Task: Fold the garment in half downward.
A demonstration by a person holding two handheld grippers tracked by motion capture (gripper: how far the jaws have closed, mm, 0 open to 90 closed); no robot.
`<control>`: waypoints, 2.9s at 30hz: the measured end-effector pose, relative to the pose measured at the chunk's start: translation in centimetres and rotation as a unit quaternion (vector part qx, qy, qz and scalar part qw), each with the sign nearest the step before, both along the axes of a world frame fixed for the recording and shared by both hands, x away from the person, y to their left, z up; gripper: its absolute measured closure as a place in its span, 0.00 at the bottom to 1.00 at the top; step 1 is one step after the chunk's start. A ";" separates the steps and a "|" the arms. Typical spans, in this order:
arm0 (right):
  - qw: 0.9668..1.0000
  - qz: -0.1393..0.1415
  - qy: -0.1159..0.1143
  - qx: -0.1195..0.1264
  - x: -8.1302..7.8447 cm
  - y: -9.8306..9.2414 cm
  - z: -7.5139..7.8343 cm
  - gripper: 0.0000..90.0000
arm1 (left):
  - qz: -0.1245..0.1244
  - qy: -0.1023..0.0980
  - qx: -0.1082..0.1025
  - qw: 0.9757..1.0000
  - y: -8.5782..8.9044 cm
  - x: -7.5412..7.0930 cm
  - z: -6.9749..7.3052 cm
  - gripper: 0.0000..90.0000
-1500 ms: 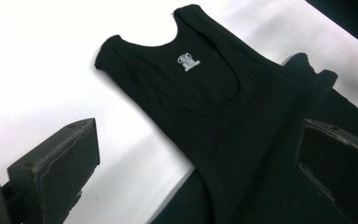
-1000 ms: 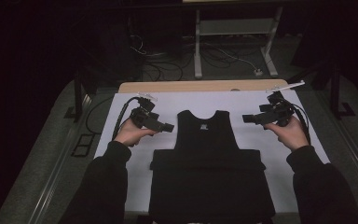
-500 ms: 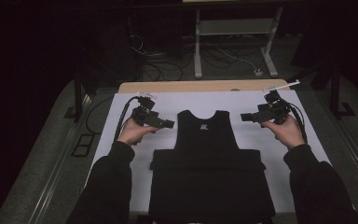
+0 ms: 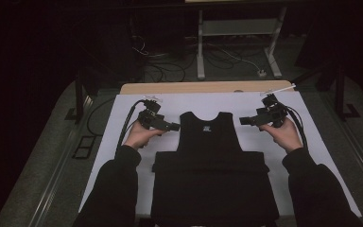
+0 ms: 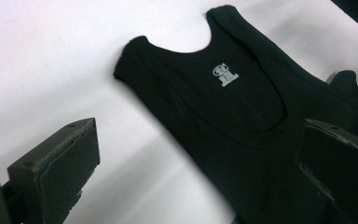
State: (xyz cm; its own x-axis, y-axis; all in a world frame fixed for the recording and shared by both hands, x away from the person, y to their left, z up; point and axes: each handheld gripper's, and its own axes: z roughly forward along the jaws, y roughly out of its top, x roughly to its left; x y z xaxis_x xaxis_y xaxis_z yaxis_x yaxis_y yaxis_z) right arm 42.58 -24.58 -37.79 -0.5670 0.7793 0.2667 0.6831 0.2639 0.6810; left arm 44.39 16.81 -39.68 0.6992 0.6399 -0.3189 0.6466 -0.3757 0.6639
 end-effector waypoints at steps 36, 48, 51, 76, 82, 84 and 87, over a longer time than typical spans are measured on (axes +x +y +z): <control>0.999 0.023 0.034 -0.009 0.4 2.9 -4.2 0.00 | -0.003 0.024 -0.005 1.000 -1.7 0.1 -3.1 0.00; 0.999 0.032 0.041 -0.008 0.4 3.6 -5.2 0.00 | -0.010 0.031 -0.002 0.999 -2.6 0.1 -3.9 0.00; 0.998 0.033 0.045 -0.010 0.4 3.7 -5.5 0.00 | -0.011 0.033 -0.002 0.999 -2.8 0.0 -4.1 0.00; 0.998 0.046 0.040 -0.008 0.1 5.3 -6.8 0.12 | -0.015 0.040 -0.019 0.999 -3.7 -0.4 -5.0 0.00; 0.998 0.040 0.036 -0.013 0.2 5.5 -6.9 0.21 | -0.015 0.036 -0.017 0.999 -3.8 -0.5 -4.9 0.09; 0.999 0.037 0.036 -0.010 0.2 5.5 -6.9 0.25 | -0.017 0.030 -0.013 0.999 -3.9 -0.6 -4.9 0.15; 0.999 0.032 0.033 -0.016 0.1 5.5 -6.8 0.34 | -0.021 0.033 -0.018 0.999 -4.0 -0.6 -4.9 0.21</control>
